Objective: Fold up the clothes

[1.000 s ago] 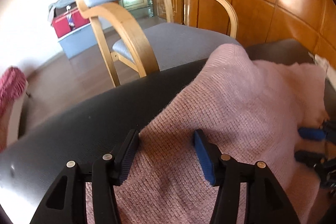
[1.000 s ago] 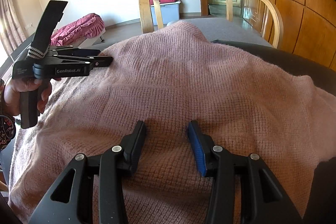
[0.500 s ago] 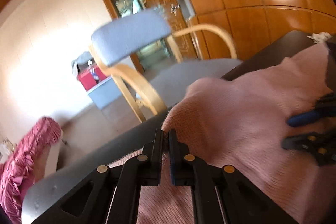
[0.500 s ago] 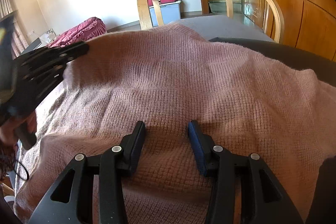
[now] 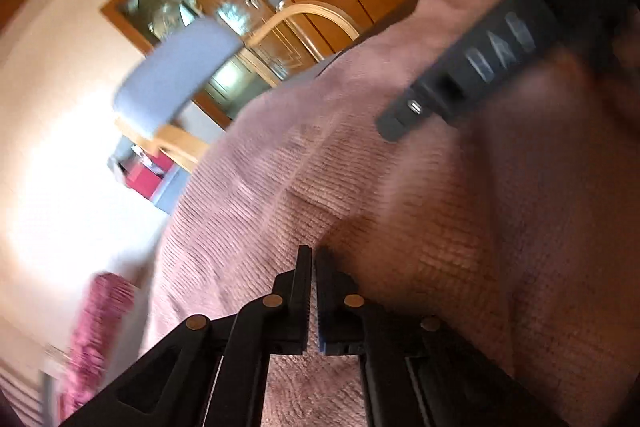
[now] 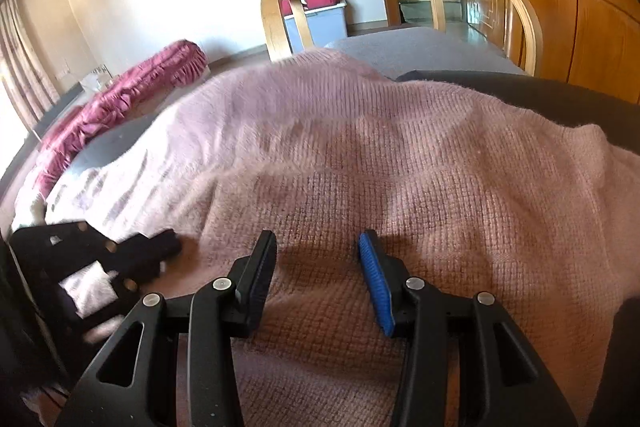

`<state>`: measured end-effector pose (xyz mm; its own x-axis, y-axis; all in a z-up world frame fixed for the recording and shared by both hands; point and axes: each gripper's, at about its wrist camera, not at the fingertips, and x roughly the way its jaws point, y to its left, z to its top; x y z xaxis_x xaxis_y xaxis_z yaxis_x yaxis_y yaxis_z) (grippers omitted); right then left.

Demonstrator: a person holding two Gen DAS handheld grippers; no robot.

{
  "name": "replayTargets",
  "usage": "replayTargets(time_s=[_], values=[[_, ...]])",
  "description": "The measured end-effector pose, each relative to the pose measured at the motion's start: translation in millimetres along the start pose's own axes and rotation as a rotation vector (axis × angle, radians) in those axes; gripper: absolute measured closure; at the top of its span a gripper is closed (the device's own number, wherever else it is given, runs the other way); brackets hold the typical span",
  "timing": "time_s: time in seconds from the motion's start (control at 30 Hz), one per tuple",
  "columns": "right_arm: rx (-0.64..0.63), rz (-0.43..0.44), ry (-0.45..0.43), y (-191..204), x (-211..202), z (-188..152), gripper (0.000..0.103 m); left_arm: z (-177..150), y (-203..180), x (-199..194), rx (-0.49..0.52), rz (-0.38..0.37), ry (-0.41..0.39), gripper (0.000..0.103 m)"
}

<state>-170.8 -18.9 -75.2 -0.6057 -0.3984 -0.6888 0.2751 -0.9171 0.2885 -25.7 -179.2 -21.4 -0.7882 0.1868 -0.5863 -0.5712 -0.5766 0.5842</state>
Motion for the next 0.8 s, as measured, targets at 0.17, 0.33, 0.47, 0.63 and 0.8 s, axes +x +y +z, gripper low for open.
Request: replayTargets(time_s=[0.17,0.33,0.47,0.63,0.8], values=[[0.035,0.12,-0.013,-1,-12,17,0.056,-3,55,9,-0.257,-0.144,0.003,0.093],[-0.05,0.077,-0.033,4,0,74,0.047,-19,149,46,-0.652,-0.07,0.007,0.079],[-0.096,0.037,-0.026,2,33,121,0.04,-37,198,88,-0.807,-0.094,0.097,0.079],[-0.139,-0.03,0.053,0,84,152,0.04,-63,190,120,-0.821,-0.167,0.135,0.079],[-0.203,-0.035,0.177,1,130,165,0.04,-62,183,127,-0.832,-0.155,0.112,0.079]])
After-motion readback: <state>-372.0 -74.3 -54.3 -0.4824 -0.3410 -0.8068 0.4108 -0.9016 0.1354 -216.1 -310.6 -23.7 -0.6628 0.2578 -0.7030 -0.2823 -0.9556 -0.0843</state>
